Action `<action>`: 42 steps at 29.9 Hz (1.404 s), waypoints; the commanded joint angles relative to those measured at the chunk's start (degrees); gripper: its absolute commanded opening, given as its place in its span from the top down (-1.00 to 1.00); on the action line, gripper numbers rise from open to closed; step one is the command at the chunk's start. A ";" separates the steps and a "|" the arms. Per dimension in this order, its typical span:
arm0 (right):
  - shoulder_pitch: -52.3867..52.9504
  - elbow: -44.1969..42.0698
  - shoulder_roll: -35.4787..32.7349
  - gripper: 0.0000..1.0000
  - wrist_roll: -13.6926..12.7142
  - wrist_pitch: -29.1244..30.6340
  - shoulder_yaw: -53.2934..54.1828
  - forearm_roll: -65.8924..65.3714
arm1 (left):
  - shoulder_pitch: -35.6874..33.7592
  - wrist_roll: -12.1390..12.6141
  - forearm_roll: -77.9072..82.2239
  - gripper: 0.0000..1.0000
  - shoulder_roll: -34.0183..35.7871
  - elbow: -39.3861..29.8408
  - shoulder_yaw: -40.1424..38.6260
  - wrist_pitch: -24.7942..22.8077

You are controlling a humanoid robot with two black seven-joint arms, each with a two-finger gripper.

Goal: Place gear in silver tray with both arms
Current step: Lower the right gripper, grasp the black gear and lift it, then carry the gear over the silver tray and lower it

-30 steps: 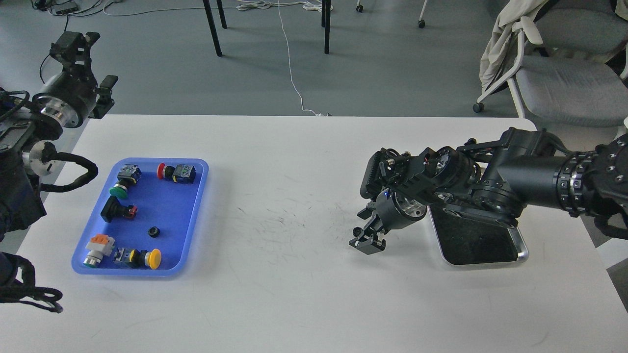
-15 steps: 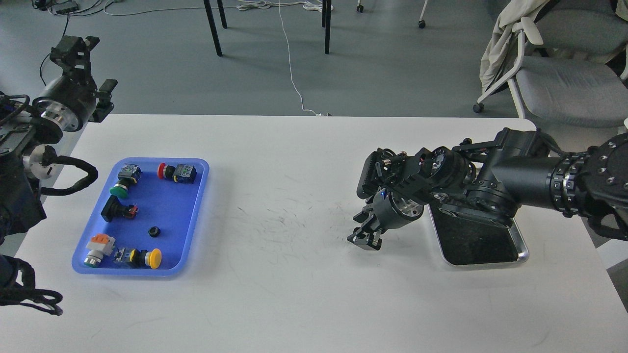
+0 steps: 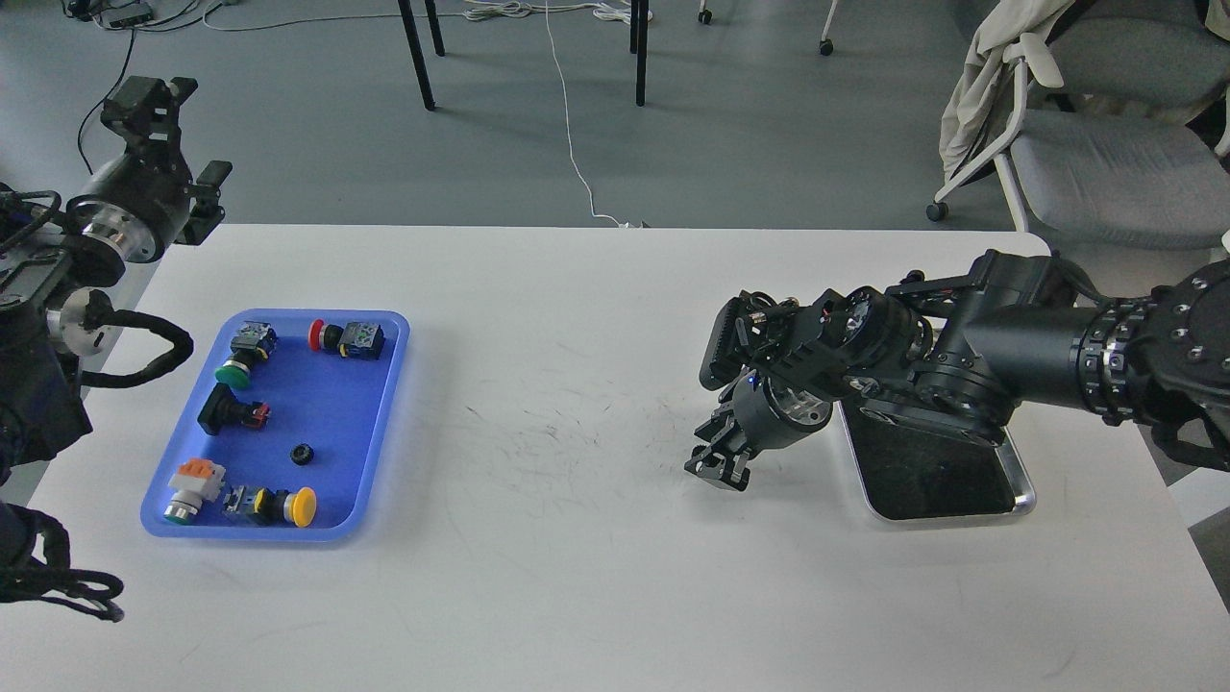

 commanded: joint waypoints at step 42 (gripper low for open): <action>4.84 -1.32 -10.36 0.98 0.00 1.09 1.07 -0.08 | 0.02 0.00 0.09 -0.97 0.42 0.00 0.10 0.00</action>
